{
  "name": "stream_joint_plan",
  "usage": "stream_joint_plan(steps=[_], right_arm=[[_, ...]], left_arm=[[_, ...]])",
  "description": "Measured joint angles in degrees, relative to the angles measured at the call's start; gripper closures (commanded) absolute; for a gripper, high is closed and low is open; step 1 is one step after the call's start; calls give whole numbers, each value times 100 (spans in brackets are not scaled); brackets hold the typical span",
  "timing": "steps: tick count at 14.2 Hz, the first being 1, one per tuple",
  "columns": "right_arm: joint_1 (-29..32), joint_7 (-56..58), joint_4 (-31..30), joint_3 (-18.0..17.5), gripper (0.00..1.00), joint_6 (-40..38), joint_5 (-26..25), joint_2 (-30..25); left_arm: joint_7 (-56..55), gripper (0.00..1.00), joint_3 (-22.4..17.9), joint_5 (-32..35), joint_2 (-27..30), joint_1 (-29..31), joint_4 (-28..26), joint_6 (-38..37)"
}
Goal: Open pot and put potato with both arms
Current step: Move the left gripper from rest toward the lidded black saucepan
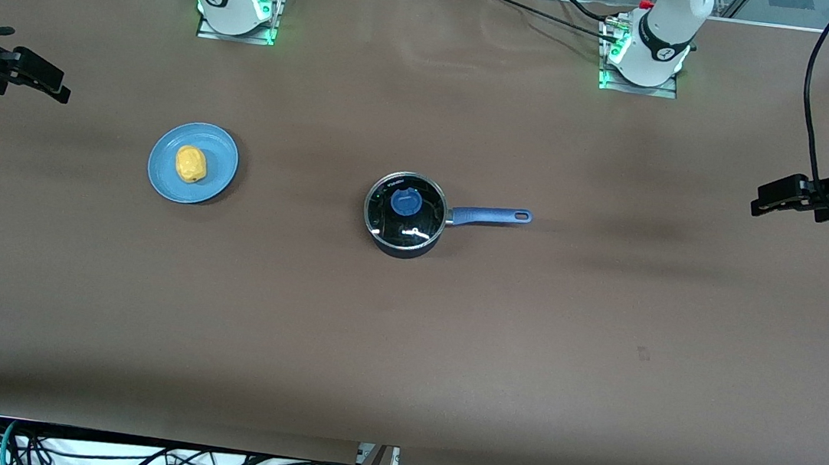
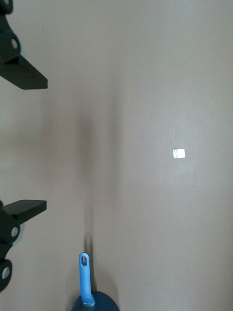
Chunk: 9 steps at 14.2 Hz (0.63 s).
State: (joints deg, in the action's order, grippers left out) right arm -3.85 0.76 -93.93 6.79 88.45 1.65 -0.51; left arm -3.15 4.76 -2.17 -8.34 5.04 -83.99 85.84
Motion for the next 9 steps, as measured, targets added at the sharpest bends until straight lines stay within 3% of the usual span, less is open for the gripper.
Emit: stream_joint_plan(steps=[6,9], right_arm=[[0,0,0,0,0,0,0,0],[0,0,1,0,0,0,0,-1]], left_arm=[[5,0,54,-10,-11,-20,-34,0],[-265,0,113,-129,-115,-376,-113,139]])
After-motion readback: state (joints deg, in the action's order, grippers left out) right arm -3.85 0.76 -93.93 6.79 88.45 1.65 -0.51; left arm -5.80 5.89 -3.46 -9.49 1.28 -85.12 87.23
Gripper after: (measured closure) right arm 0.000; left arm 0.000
